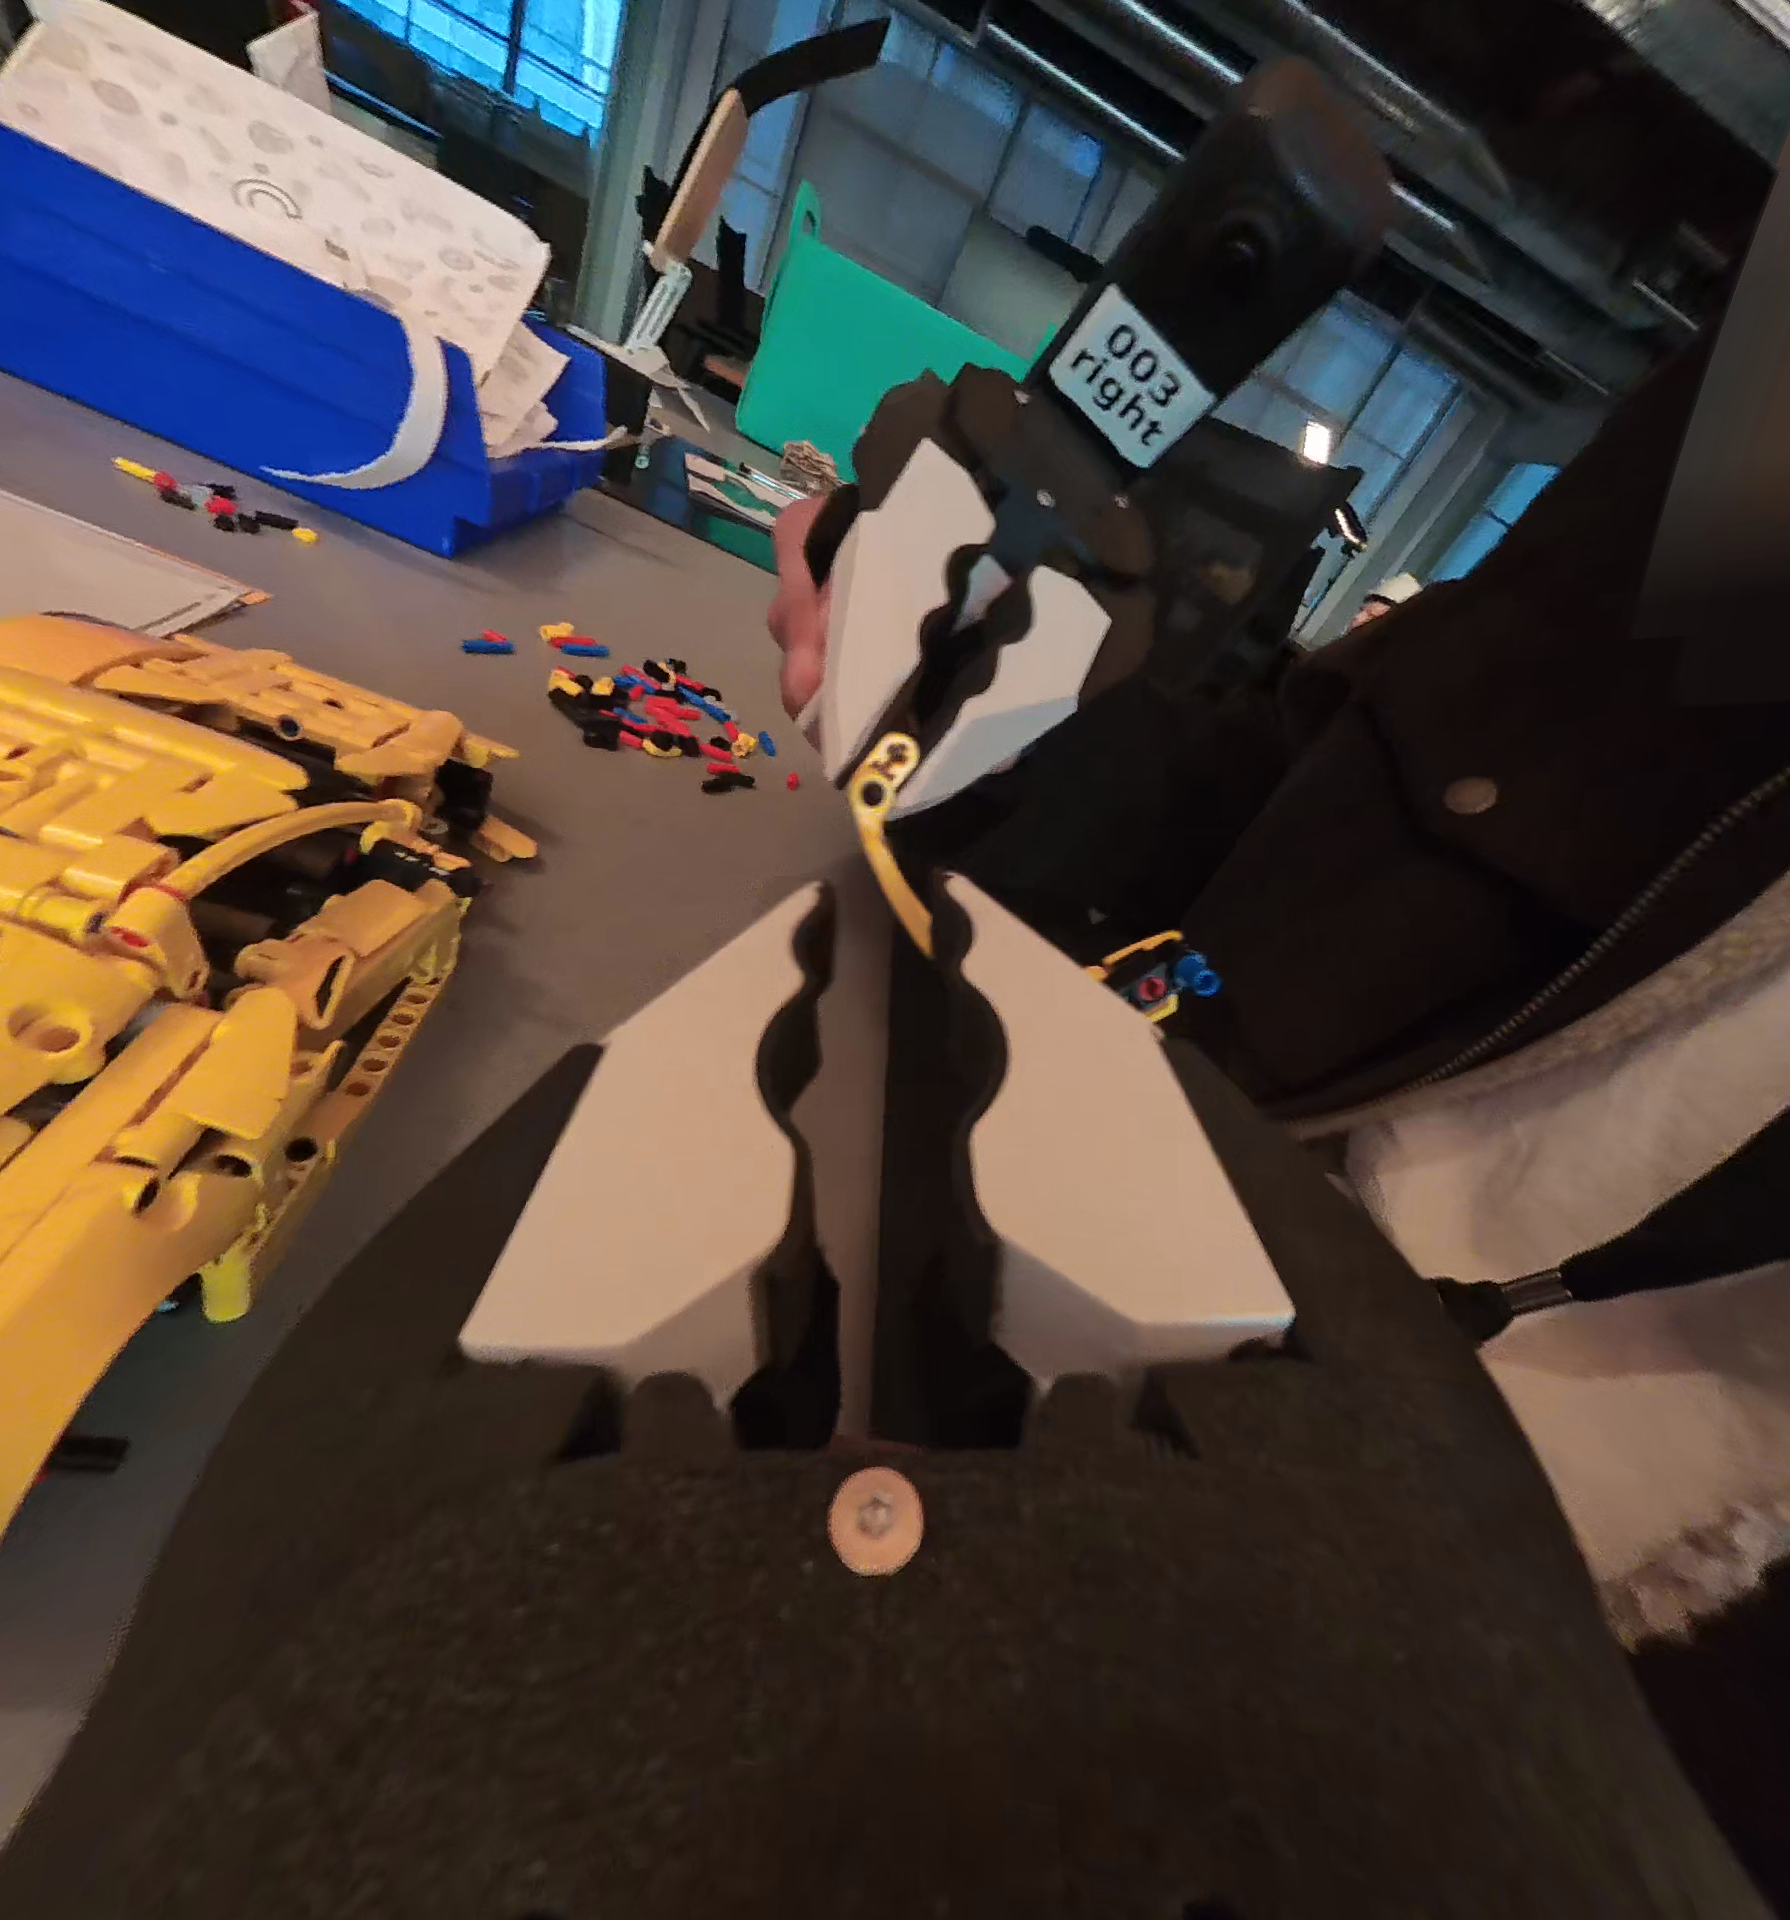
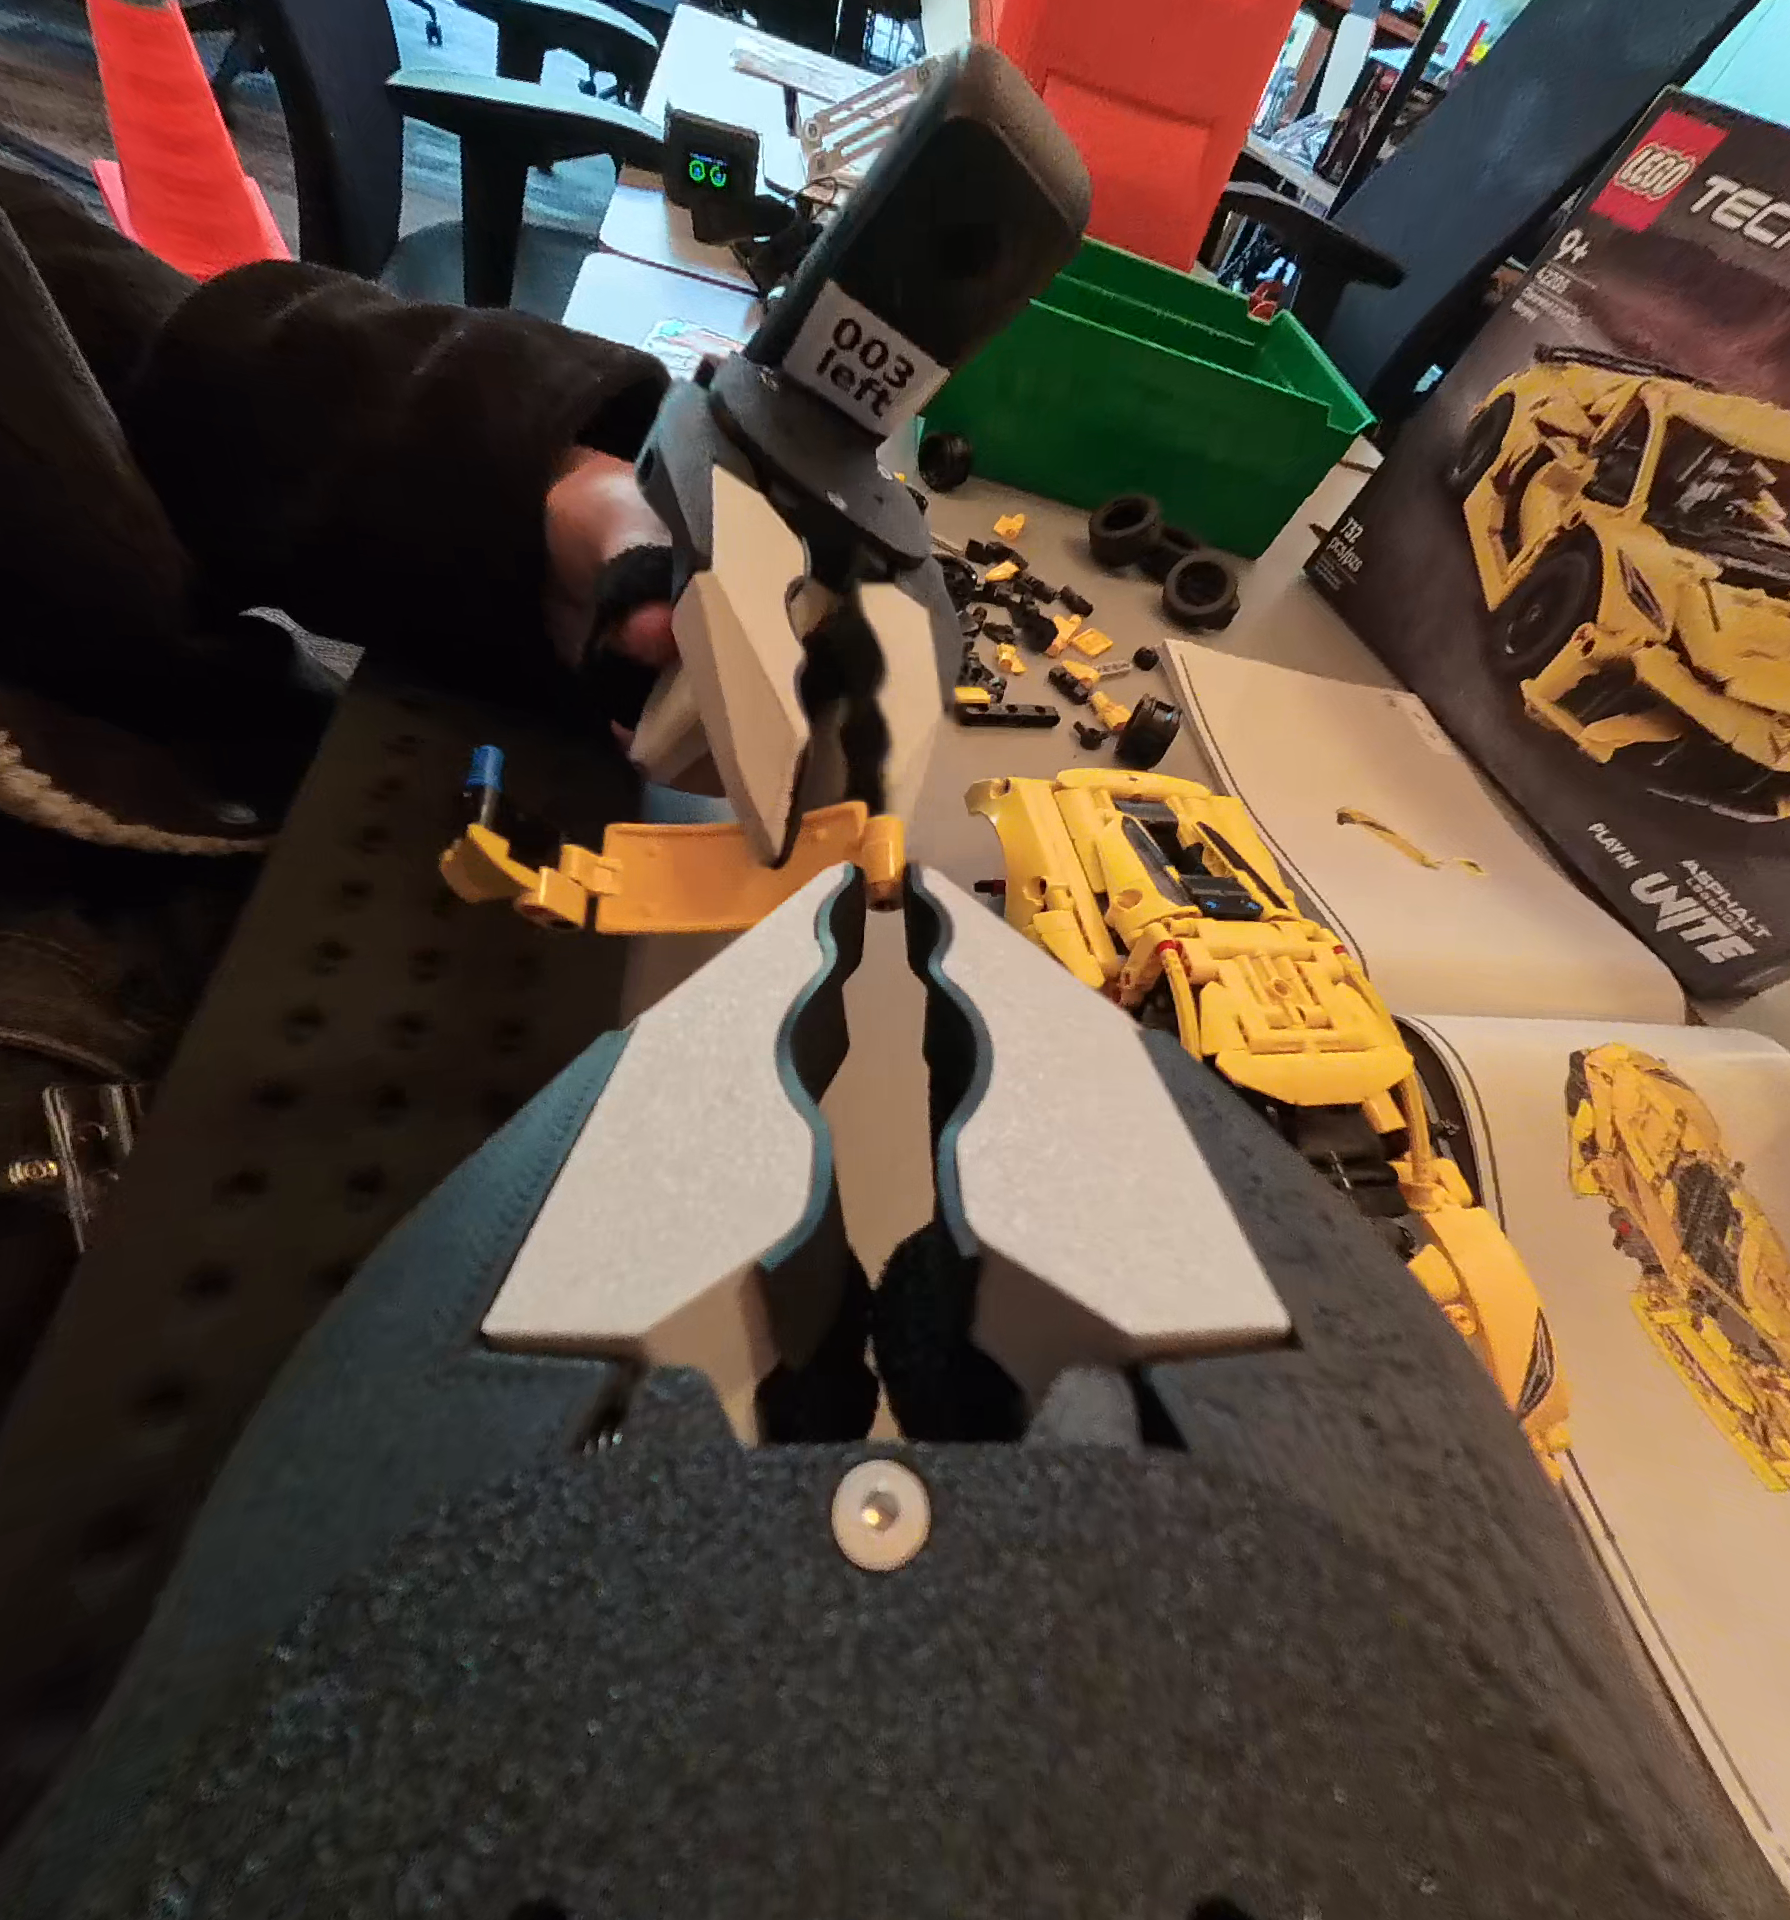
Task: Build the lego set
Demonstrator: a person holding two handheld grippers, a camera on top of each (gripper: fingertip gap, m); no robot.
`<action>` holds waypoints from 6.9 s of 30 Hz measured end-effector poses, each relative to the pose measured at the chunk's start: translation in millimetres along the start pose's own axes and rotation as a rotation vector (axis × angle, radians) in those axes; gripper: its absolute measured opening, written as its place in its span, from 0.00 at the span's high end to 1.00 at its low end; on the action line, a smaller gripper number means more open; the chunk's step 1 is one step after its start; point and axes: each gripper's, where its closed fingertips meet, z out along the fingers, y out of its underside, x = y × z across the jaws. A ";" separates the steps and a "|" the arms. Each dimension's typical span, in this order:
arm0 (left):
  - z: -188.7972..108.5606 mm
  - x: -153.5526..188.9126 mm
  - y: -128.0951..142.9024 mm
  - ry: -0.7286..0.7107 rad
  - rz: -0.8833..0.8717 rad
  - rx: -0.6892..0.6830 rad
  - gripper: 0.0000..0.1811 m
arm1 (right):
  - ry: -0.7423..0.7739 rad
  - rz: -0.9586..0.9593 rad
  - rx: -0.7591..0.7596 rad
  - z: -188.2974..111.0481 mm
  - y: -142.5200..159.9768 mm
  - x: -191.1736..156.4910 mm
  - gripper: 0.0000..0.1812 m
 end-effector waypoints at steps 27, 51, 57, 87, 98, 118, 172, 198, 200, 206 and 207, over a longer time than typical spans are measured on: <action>-21.2 -45.4 -18.9 -0.755 0.827 -0.144 0.99 | 0.140 0.791 0.199 25.9 -0.6 25.1 0.85; -23.3 -53.1 -12.8 -0.759 0.738 -0.164 0.99 | 0.075 0.819 0.208 33.4 10.1 34.9 0.91; -26.5 -68.6 3.0 -0.667 0.423 -0.156 0.99 | 0.211 0.619 0.141 -7.5 21.0 91.5 0.80; -40.5 -84.7 0.5 -0.663 0.261 -0.088 0.99 | 0.574 0.489 -0.050 -54.5 96.7 155.2 0.83; -39.7 -82.9 2.3 -0.655 0.257 -0.094 0.99 | 0.564 0.534 -0.030 -57.5 97.8 155.3 0.85; -39.3 -2.9 -64.8 -0.136 0.217 0.406 0.99 | -0.301 0.780 0.702 -73.8 -30.1 86.7 0.82; 15.4 -62.2 2.4 -0.414 0.245 -0.097 0.88 | 0.077 0.161 -0.382 -25.7 107.9 46.7 0.86; 53.1 -97.2 11.6 -0.206 0.492 -0.663 0.81 | 0.171 0.185 -0.454 -20.9 122.6 64.5 0.86; 54.1 -99.0 13.0 -0.204 0.496 -0.706 0.82 | 0.177 0.176 -0.454 -20.4 122.1 65.0 0.86; 60.6 -93.8 -2.6 -0.180 0.512 -0.745 0.82 | 0.215 0.208 -0.402 -21.3 115.7 71.2 0.86; 60.5 -94.4 -7.8 -0.186 0.517 -0.740 0.82 | 0.241 0.198 -0.393 -22.2 113.9 74.3 0.86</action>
